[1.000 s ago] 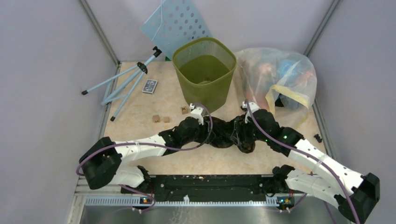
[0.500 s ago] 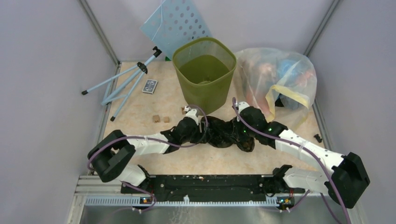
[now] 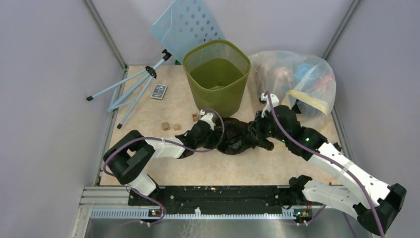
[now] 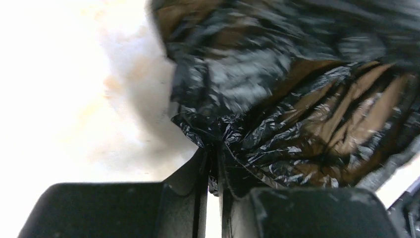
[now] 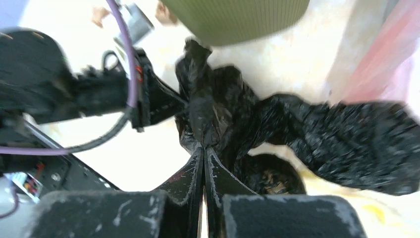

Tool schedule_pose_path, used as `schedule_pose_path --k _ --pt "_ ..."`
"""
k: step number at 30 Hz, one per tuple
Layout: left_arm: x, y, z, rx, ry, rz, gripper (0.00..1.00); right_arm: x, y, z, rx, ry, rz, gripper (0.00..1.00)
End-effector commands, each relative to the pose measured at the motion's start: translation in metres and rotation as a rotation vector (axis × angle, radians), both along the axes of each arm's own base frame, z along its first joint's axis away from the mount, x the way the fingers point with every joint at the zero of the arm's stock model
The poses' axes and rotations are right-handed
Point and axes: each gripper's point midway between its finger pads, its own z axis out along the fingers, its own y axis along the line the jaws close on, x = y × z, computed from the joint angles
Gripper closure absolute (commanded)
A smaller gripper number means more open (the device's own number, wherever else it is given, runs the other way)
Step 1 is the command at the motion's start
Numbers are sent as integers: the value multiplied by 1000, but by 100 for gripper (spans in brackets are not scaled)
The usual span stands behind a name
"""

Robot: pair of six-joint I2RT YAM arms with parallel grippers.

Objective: Put the trash bags into the trash bin

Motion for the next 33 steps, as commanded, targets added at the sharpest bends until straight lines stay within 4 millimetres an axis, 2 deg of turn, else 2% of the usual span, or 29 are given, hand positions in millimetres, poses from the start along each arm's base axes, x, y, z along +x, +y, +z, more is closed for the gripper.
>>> schedule_pose_path --k 1,3,6,11,17,19,22,25,27,29,31,33 --pt "23 18 18 61 -92 37 87 9 -11 87 87 -176 -59 100" --pt "24 28 26 83 -122 48 89 12 -18 120 101 -235 -88 100" --pt "23 37 47 92 -170 52 90 16 -22 146 90 -272 -100 100" --pt "19 49 90 84 -246 48 90 32 -25 159 31 -307 -141 100" --pt "21 87 137 143 -301 167 93 48 -22 164 35 -323 -193 100" --pt "25 103 165 159 -356 221 99 54 -25 168 30 -331 -232 100" --pt "27 131 210 209 -423 317 100 60 -31 176 29 -350 -288 100" --pt "21 148 259 206 -494 351 100 59 -28 198 78 -389 -274 100" --pt "12 148 298 138 -549 324 100 54 -21 212 128 -404 -232 100" --pt "1 139 324 65 -588 253 100 49 -12 218 162 -405 -179 100" --pt "-10 126 338 -2 -592 167 100 49 -9 206 145 -378 -168 100" --pt "-15 116 336 -13 -567 112 100 54 -15 180 79 -337 -206 100"
